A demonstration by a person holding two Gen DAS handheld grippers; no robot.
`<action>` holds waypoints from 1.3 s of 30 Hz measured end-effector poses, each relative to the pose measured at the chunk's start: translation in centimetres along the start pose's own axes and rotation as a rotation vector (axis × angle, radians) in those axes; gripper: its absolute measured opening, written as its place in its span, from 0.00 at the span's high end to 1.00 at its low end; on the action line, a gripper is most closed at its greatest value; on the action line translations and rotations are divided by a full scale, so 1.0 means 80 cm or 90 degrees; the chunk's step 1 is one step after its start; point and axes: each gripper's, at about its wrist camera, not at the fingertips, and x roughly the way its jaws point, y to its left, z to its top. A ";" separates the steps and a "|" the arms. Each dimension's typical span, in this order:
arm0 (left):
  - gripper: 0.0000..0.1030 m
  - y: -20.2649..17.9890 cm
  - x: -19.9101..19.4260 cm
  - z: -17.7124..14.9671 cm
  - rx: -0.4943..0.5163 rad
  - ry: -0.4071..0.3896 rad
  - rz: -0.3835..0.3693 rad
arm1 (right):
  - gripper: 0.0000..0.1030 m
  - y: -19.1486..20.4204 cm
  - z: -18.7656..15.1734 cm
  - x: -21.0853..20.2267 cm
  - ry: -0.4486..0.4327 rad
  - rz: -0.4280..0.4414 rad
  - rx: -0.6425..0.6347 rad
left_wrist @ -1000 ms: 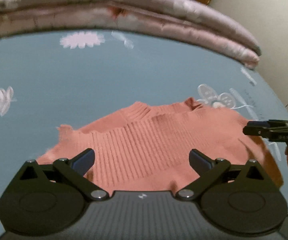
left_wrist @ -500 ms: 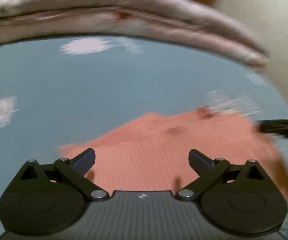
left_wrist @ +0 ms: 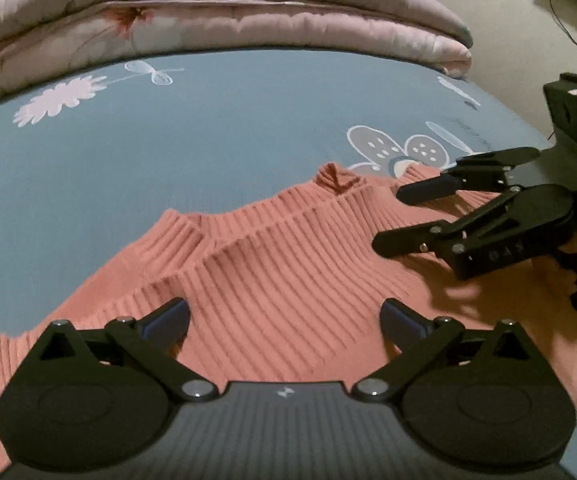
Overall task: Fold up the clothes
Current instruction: 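Move both open tools over the folded sweater toward its collar, then smooth the folded pink sweater flat with both open tools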
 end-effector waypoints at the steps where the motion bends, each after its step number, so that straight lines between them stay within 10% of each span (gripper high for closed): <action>1: 0.01 0.000 -0.001 0.001 -0.010 -0.002 0.001 | 0.25 -0.001 -0.003 -0.008 -0.005 0.004 0.005; 10: 0.01 -0.012 -0.092 -0.033 -0.011 -0.007 -0.058 | 0.25 -0.010 -0.028 -0.086 -0.047 0.045 0.053; 17: 0.01 -0.063 -0.116 -0.088 0.042 -0.031 -0.085 | 0.25 0.024 -0.076 -0.104 -0.038 0.208 0.061; 22: 0.01 -0.020 -0.101 -0.112 -0.024 0.001 -0.047 | 0.25 0.010 -0.107 -0.099 -0.049 0.227 0.074; 39: 0.01 -0.046 -0.179 -0.131 -0.024 0.009 -0.012 | 0.22 -0.001 -0.155 -0.187 -0.065 0.105 0.150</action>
